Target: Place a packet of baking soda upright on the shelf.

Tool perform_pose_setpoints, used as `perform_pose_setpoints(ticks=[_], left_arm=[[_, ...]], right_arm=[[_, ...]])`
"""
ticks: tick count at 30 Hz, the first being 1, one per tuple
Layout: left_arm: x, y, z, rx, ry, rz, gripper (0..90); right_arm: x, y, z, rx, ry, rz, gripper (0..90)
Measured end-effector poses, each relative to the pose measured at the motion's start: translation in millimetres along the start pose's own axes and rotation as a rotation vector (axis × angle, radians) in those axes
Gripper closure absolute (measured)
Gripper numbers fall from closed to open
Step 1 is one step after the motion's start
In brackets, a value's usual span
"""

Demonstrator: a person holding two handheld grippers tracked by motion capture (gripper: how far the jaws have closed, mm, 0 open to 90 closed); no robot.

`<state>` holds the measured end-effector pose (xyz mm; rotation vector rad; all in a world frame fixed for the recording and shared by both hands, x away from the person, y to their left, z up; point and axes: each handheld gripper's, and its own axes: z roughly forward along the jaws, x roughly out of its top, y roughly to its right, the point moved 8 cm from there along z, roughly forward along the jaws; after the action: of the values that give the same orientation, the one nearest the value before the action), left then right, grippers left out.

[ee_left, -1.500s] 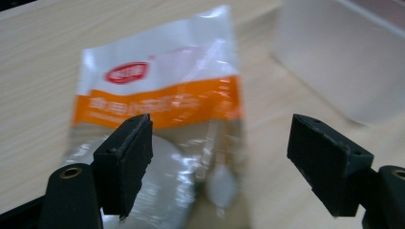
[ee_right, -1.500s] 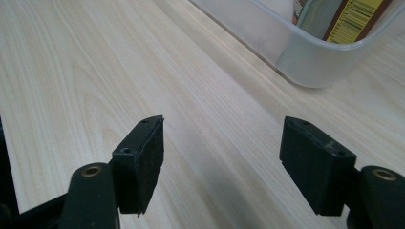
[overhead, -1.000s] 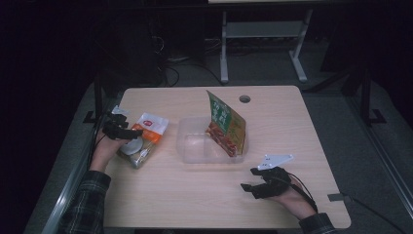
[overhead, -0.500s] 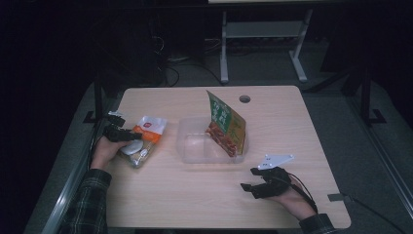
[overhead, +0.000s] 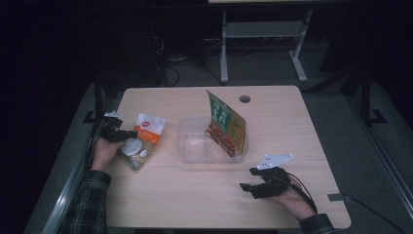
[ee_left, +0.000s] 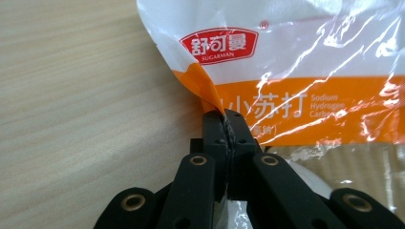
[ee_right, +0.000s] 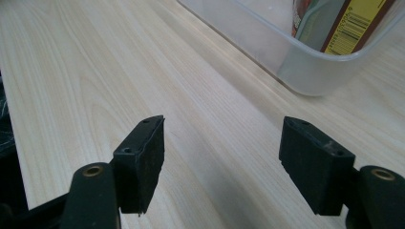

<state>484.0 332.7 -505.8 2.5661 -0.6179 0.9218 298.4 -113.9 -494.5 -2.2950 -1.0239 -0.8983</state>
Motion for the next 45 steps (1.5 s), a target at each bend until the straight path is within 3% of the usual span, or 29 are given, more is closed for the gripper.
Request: perform_pose_setpoints(ticks=[5, 12, 18, 27, 34, 35, 38, 45], left_arm=[[2.8, 3.1, -11.1, -0.020, 0.048, -0.022, 89.5], [12.2, 15.8, -38.9, -0.049, 0.149, -0.034, 89.7], [14.8, 26.6, -53.7, -0.047, 0.178, 0.004, 89.9], [22.6, 57.2, -91.6, -0.086, 0.265, 0.063, 90.0], [26.0, 83.0, -116.2, -0.130, 0.312, 0.104, 90.0], [25.8, 94.9, -122.6, -0.151, 0.324, 0.119, 90.0], [25.0, 114.1, -128.7, -0.181, 0.331, 0.143, 90.0], [26.2, 159.6, -128.9, -0.280, 0.345, 0.180, 90.0]], right_arm=[[1.0, -0.5, 0.2, 0.007, 0.005, -0.010, 32.2], [2.8, -4.4, 0.6, 0.017, 0.010, -0.014, 32.6], [5.5, -8.9, 0.7, 0.046, 0.023, -0.014, 32.5], [12.7, -15.0, 0.0, 0.074, 0.058, -0.026, 32.6], [26.3, -25.5, 3.1, 0.118, 0.090, -0.049, 34.9], [30.0, -28.0, 4.4, 0.132, 0.098, -0.043, 34.8], [38.9, -33.2, 7.5, 0.155, 0.116, -0.057, 36.6], [64.8, -47.3, 13.1, 0.212, 0.183, -0.066, 38.9]])
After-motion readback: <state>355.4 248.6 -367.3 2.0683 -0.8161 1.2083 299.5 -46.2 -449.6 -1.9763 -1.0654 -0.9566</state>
